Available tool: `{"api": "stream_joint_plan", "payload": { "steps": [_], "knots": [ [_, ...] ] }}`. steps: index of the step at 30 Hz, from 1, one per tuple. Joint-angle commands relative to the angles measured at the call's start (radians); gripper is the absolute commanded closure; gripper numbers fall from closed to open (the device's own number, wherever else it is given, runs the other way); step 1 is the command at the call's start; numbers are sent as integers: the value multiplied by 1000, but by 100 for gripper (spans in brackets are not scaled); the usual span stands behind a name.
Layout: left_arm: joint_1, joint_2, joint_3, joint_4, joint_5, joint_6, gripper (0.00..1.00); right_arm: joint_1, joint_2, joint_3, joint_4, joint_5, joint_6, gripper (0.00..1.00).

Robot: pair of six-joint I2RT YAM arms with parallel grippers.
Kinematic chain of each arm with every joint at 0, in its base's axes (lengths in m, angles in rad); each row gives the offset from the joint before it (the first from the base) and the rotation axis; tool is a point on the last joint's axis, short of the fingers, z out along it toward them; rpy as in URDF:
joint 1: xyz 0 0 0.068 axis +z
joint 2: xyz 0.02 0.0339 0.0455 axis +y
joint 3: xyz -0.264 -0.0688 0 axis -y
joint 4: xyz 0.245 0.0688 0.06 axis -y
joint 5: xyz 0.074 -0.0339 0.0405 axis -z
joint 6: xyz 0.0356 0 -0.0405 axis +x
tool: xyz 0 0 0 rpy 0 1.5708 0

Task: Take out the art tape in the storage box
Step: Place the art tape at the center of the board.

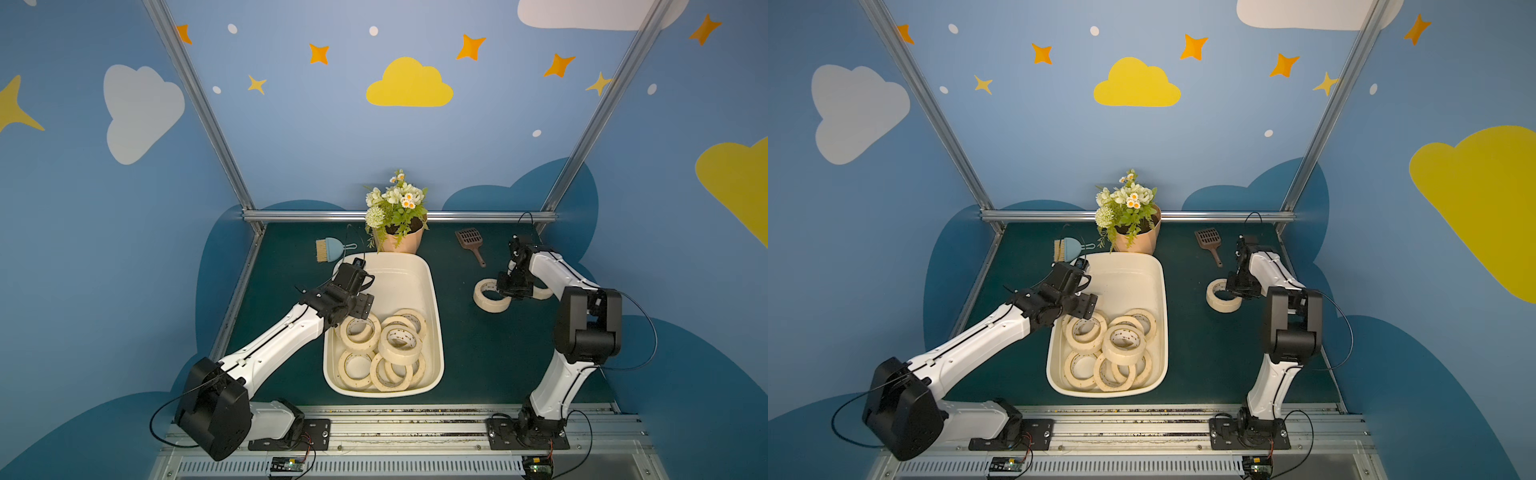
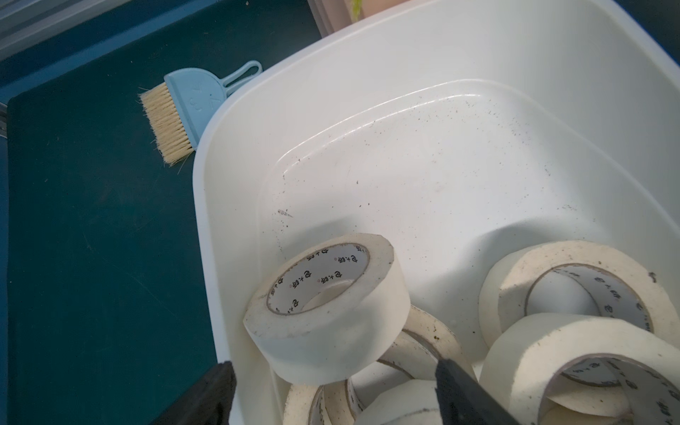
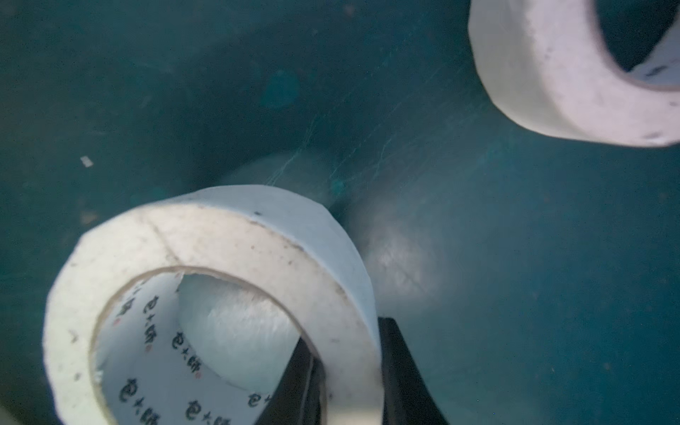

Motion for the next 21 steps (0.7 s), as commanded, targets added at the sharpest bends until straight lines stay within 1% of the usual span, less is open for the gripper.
{"api": "stream_joint_plan", "payload": {
  "steps": [1, 6, 12, 16, 18, 20, 21],
  "knots": [
    [18, 5, 6, 11, 31, 5, 11, -28, 38, 83, 44, 10, -3, 100],
    [40, 5, -6, 21, 47, 7, 9, -104, 127, 146, 74, -3, 6, 100],
    [45, 38, 22, -11, 50, 12, 8, -139, 244, 247, 67, 17, -1, 100],
    [45, 38, 25, -28, 38, 22, 7, -150, 255, 249, 64, 20, -8, 99],
    [45, 43, 29, -35, 36, 30, 7, -149, 227, 231, 65, 20, -13, 63],
    [45, 49, 37, -42, 35, 35, 6, -144, 185, 205, 73, 19, -14, 42],
    [44, 53, 40, -44, 32, 38, 6, -142, 159, 193, 69, 9, -17, 37]
  ]
}}
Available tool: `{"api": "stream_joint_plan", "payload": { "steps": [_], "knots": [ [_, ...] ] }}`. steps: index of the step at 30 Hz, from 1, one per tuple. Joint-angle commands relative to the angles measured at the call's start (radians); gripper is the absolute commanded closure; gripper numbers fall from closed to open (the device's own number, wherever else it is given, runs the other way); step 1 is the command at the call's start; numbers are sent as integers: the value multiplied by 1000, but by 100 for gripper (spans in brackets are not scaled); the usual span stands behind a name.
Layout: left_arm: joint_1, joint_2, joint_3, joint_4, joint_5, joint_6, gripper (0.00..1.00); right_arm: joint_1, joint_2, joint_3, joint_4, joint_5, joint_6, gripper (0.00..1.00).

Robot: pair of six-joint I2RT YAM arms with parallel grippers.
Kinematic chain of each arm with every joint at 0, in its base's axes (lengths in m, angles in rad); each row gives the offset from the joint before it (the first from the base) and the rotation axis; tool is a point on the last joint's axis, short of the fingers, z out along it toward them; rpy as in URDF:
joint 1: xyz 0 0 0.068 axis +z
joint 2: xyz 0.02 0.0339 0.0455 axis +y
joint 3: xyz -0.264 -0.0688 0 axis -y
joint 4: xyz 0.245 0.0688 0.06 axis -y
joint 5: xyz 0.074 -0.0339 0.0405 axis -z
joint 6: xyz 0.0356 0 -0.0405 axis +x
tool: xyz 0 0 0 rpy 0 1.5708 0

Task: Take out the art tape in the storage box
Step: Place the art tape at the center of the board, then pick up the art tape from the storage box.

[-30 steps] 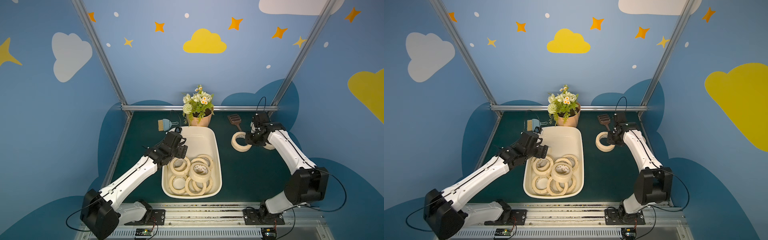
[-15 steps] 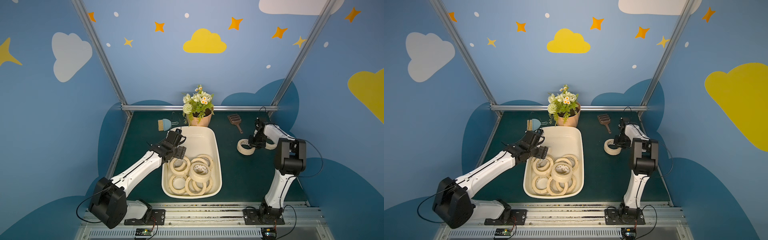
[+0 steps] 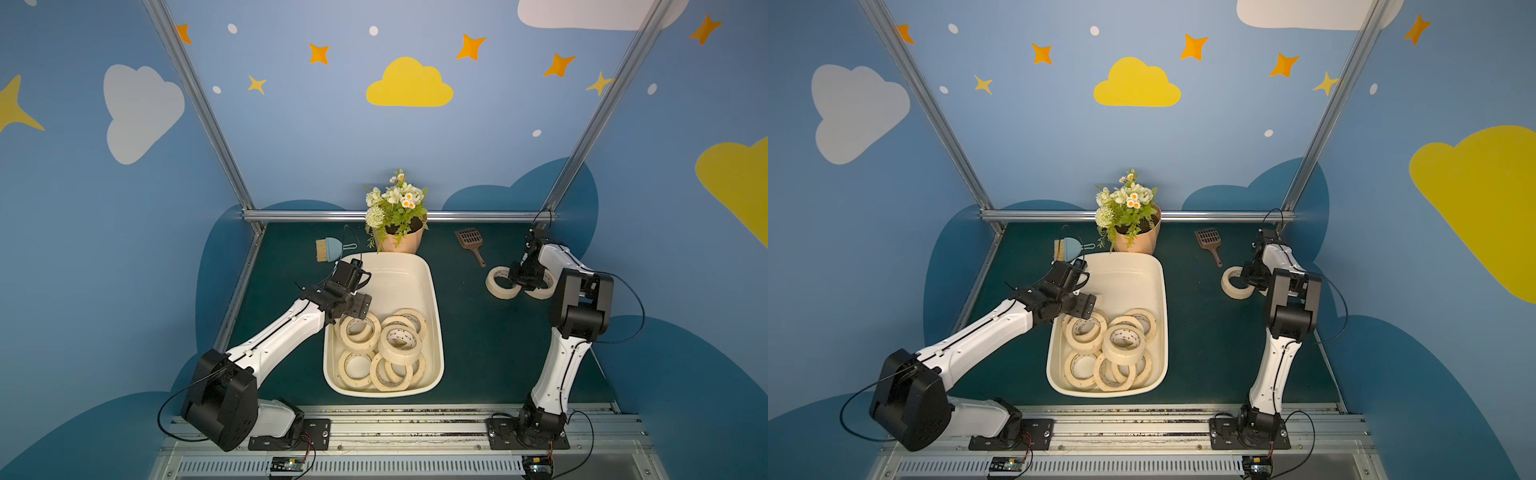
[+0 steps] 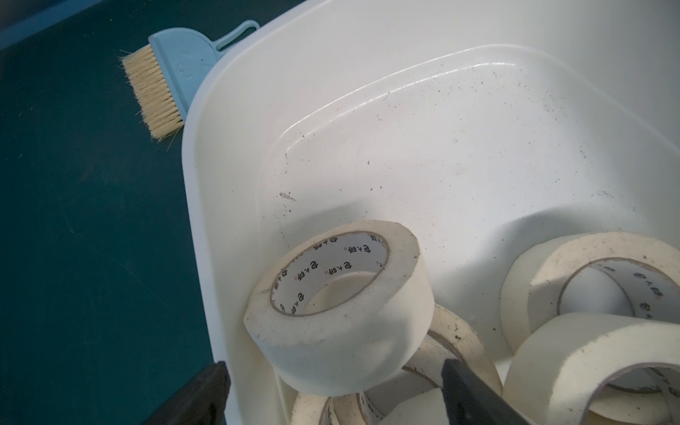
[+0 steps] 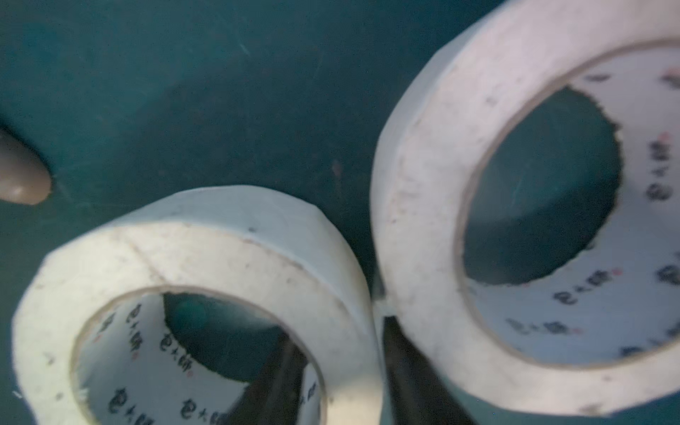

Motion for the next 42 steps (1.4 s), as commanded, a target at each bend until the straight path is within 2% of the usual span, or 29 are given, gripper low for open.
{"api": "stream_joint_plan", "payload": {
  "steps": [1, 6, 13, 18, 21, 26, 32, 35, 37, 42],
  "knots": [
    [3, 16, 35, -25, -4, 21, 6, 6, -86, -43, 3, 6, -7, 34],
    [2, 30, 61, -68, 7, 22, 6, 74, -246, -128, -39, -15, -20, 15],
    [-82, -38, 127, -285, 85, -70, 8, 242, -429, -272, -115, -23, -34, 14],
    [-111, -109, 60, -369, 167, -188, 18, 367, -527, -362, -160, -59, -52, 14],
    [-109, -159, -21, -347, 135, -250, 21, 436, -582, -403, -174, -74, -58, 14],
    [-87, -194, -117, -247, 104, -284, 25, 546, -649, -433, -205, -91, -45, 14],
    [-53, -151, -155, -151, 90, -297, 41, 668, -680, -426, -228, -94, -6, 22],
    [-47, -119, -144, -142, 84, -300, 56, 712, -672, -410, -230, -104, 10, 26],
    [-43, -101, -141, -130, 88, -296, 58, 741, -663, -396, -230, -103, 16, 27],
    [-41, -63, -91, -169, 81, -288, 85, 806, -638, -331, -236, -110, 25, 28]
  ]
}}
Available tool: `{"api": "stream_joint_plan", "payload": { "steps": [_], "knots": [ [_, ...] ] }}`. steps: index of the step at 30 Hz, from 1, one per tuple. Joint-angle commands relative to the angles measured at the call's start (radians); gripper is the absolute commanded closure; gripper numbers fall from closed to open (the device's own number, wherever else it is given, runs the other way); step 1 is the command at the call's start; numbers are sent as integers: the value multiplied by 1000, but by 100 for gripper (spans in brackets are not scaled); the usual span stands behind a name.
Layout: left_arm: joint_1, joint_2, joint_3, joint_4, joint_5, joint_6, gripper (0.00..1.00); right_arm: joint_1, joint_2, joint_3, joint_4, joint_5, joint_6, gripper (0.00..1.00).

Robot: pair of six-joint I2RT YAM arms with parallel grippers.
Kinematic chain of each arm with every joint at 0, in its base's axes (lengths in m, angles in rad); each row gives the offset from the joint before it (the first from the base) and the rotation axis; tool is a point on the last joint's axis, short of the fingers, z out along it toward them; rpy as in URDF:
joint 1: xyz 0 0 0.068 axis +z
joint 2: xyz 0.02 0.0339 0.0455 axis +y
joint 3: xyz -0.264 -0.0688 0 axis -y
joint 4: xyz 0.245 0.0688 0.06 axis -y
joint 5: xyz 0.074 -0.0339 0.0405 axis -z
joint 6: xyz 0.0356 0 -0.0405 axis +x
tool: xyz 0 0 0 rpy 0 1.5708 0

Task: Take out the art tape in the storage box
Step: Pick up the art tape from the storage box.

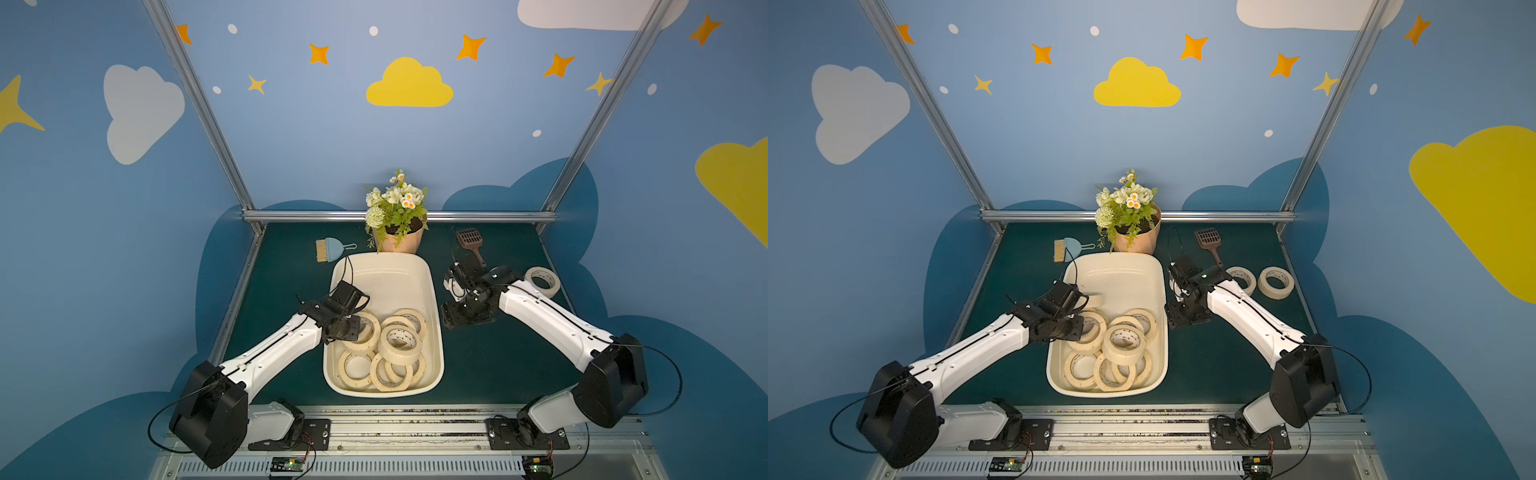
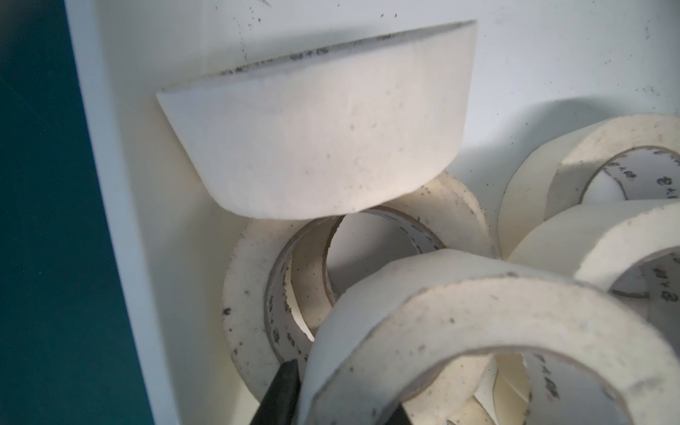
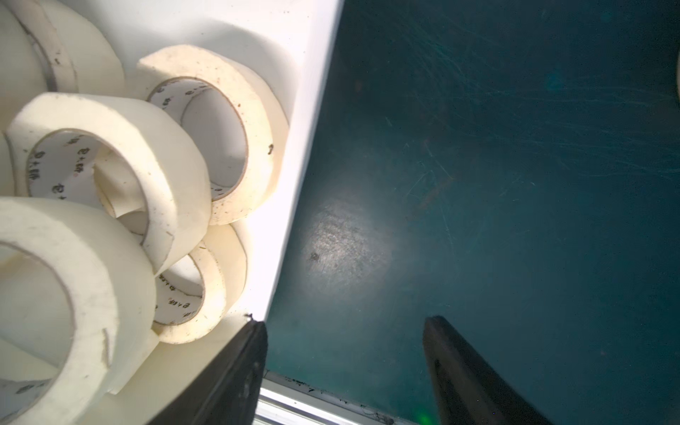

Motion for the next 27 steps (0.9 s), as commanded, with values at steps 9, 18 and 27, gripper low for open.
{"api": "stream_joint_plan", "payload": {
  "steps": [9, 18, 27],
  "knots": [
    [-19, -13, 229, -106, -8, 67, 96, 136, 94, 301, -1, -157, 20, 33],
    [-92, 59, 326, -104, -15, 58, 96, 172, 227, 457, 77, -268, 60, 34],
    [-141, 97, 383, -89, -24, 56, 95, 181, 345, 536, 35, -223, 65, 65]
  ]
}}
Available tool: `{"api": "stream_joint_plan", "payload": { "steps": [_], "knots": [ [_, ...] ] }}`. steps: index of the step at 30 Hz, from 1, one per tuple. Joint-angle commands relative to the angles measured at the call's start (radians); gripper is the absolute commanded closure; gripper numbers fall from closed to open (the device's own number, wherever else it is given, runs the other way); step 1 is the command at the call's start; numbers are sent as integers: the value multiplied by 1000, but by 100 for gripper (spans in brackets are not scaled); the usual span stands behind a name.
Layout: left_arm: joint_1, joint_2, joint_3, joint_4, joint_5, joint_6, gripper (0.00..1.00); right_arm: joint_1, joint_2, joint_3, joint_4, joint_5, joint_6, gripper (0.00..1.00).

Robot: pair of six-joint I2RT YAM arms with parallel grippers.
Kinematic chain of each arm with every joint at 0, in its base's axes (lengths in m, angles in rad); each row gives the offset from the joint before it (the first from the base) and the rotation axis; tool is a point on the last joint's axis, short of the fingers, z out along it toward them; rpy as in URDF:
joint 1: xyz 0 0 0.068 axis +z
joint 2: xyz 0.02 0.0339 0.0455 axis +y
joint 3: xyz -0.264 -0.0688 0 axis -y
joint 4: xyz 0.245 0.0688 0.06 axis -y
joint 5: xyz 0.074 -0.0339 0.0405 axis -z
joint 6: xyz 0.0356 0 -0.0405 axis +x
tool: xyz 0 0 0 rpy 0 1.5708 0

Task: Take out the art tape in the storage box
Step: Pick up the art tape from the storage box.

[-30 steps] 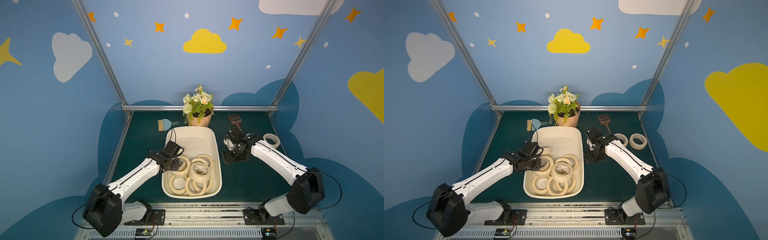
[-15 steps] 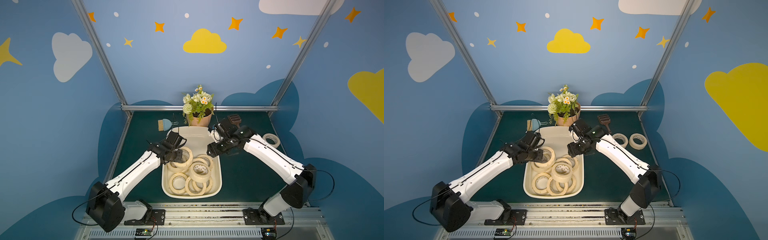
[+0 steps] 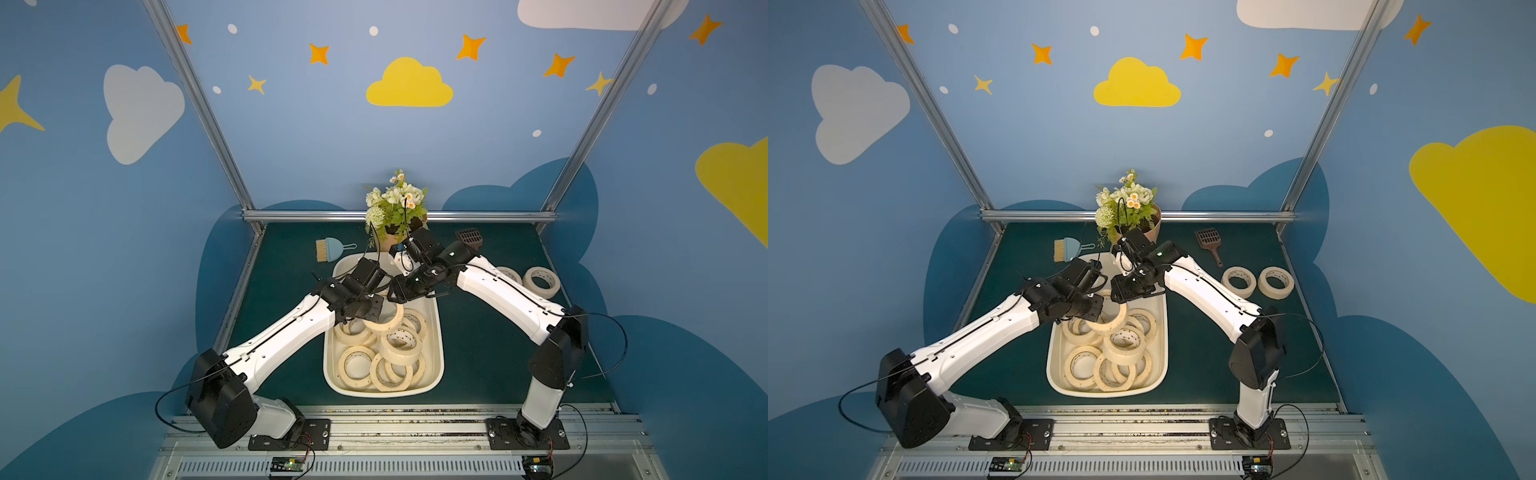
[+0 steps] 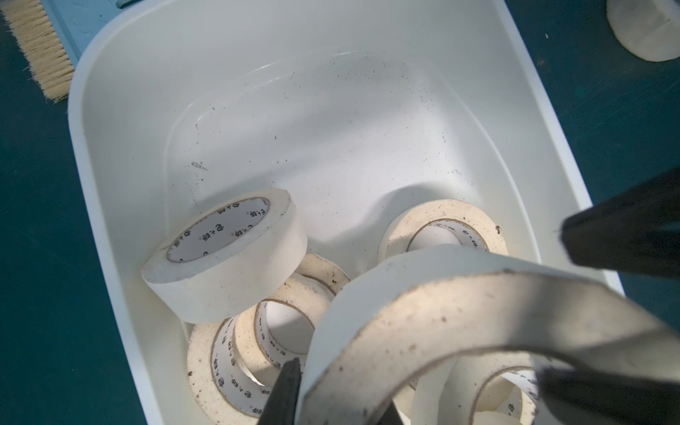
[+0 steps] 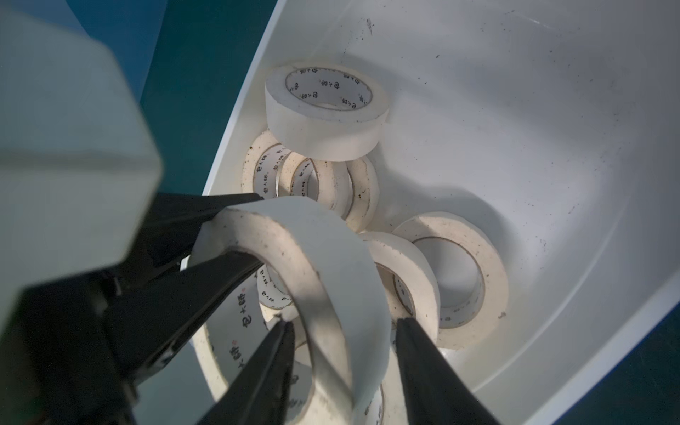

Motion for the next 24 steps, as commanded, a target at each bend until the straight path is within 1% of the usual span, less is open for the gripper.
{"api": "stream_joint_plan", "payload": {
  "steps": [1, 3, 4, 5, 7, 9, 12, 13, 15, 18, 20, 24],
  "knots": [
    [-7, -13, 40, 14, -6, 1, 95, 6, 16, 28, -31, 26, 2, 74],
    [-9, -18, 39, 21, -9, 1, 91, 6, 19, 28, -38, 40, 1, 90],
    [-11, -23, 36, 28, -5, 1, 83, 4, 18, 28, -42, 49, 1, 99],
    [-12, -30, 32, 36, -1, 4, 71, 5, 14, 27, -46, 65, -1, 100],
    [-17, -48, 21, 54, 11, 11, 52, -1, 6, 28, -62, 93, 0, 100],
    [-21, -81, 0, 82, 27, 17, 38, -11, -6, 24, -76, 118, -3, 100],
    [-21, -164, -46, 144, 66, 25, 9, -39, -37, 2, -93, 145, -7, 100],
    [-21, -202, -69, 171, 75, 26, 1, -54, -53, -11, -97, 150, -9, 100],
    [-20, -274, -102, 213, 83, 21, 0, -88, -91, -39, -102, 168, -11, 100],
    [-15, -339, -110, 199, 92, 13, 0, -164, -161, -87, -110, 226, -27, 100],
    [-15, -340, -101, 165, 94, 8, 0, -229, -206, -125, -110, 271, -43, 100],
    [-15, -282, -111, 147, 122, -10, 4, -404, -269, -191, -109, 274, -70, 100]
  ]
}}
